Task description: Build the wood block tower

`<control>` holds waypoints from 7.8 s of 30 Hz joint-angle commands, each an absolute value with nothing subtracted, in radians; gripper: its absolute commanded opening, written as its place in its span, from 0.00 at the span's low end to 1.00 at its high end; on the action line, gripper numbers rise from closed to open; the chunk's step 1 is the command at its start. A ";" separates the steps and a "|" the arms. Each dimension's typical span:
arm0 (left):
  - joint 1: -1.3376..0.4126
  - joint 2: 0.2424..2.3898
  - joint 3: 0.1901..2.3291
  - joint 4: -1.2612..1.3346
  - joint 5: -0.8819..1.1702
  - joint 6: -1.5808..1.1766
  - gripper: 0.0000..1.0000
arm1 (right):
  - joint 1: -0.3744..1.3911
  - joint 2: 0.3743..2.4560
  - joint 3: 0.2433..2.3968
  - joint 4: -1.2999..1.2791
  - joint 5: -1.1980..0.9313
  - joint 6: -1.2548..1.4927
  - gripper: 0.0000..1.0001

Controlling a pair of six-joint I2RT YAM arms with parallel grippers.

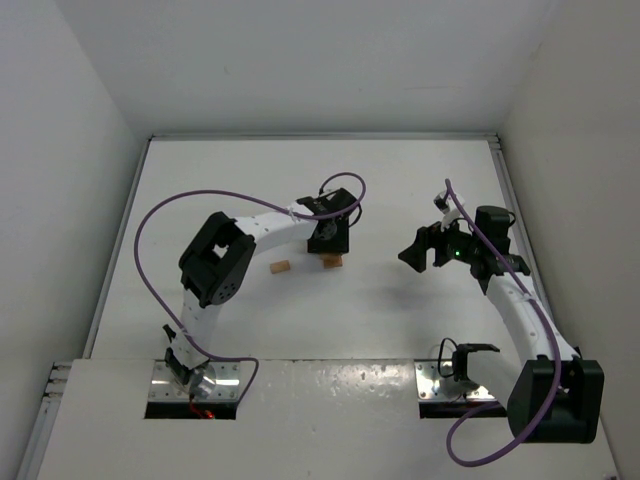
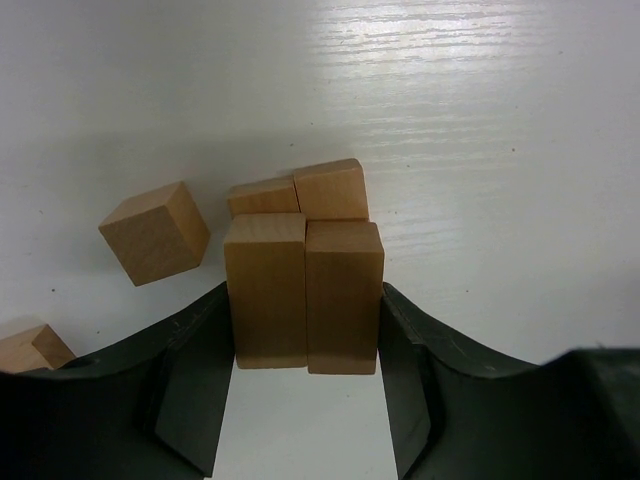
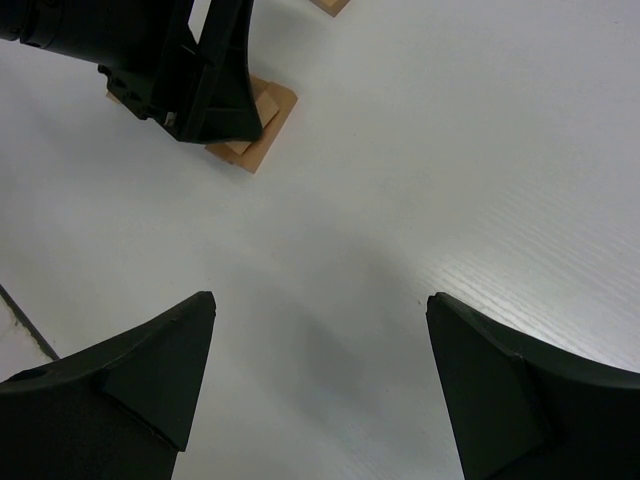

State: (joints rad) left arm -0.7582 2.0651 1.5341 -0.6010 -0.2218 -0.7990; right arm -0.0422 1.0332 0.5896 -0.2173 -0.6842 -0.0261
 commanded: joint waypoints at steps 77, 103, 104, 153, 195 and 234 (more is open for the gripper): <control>-0.531 1.850 1.164 -0.359 0.255 -0.546 0.29 | 0.138 1.643 1.048 -0.482 -0.480 0.397 0.63; -0.503 1.976 1.246 -0.368 0.281 -0.555 0.41 | 0.152 1.638 1.035 -0.436 -0.479 0.411 0.66; -0.503 1.976 1.246 -0.368 0.281 -0.555 0.41 | 0.150 1.641 1.035 -0.439 -0.477 0.413 0.66; -0.350 1.788 1.421 -0.446 0.366 -0.002 0.40 | 0.236 1.767 1.163 -0.397 -0.501 0.273 0.07; -0.471 2.181 1.766 -0.617 0.561 0.480 0.42 | 0.149 1.733 1.129 -0.362 -0.551 0.308 0.13; -0.480 2.229 1.793 -0.696 0.560 0.526 0.52 | 0.127 1.733 1.132 -0.371 -0.566 0.313 0.43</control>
State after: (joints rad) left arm -0.4728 2.2318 1.7550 -0.6891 0.5343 0.4984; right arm 0.1322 1.7615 1.1076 -0.3763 -0.5514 0.3141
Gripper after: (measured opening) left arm 0.522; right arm 0.428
